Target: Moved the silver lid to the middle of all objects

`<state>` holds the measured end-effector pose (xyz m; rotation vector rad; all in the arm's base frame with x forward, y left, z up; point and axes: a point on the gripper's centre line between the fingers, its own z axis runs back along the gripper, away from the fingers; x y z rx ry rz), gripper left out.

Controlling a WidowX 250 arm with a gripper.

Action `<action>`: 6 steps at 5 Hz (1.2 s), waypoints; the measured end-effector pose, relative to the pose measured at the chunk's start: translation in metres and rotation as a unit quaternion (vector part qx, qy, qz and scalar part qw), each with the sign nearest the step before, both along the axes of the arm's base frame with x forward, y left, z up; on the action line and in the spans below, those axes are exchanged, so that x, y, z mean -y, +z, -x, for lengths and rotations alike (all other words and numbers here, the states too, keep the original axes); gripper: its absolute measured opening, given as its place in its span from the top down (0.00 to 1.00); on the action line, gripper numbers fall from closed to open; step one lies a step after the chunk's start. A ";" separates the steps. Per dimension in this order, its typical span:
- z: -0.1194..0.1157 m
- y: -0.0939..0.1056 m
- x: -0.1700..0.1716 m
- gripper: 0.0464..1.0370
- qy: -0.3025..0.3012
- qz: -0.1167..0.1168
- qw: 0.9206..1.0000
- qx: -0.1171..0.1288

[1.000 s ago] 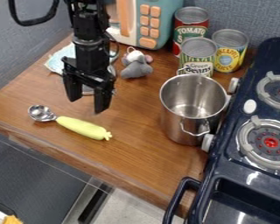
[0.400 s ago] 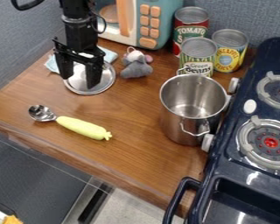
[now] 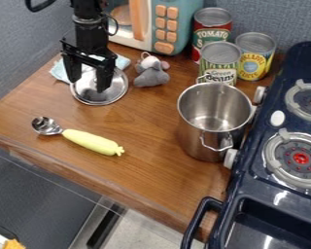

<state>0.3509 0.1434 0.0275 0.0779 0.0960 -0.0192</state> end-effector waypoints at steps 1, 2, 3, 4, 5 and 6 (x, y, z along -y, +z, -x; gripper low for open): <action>-0.006 -0.011 0.004 0.04 -0.013 0.000 1.000 -0.012; -0.015 -0.014 0.001 0.04 -0.013 -0.003 1.000 -0.004; -0.021 -0.013 0.003 0.04 -0.019 -0.005 1.000 0.000; -0.023 -0.013 0.004 0.11 -0.022 -0.005 1.000 0.004; -0.027 -0.016 0.008 0.38 -0.031 -0.002 0.999 0.016; -0.028 -0.016 0.011 0.69 -0.041 0.003 0.999 0.024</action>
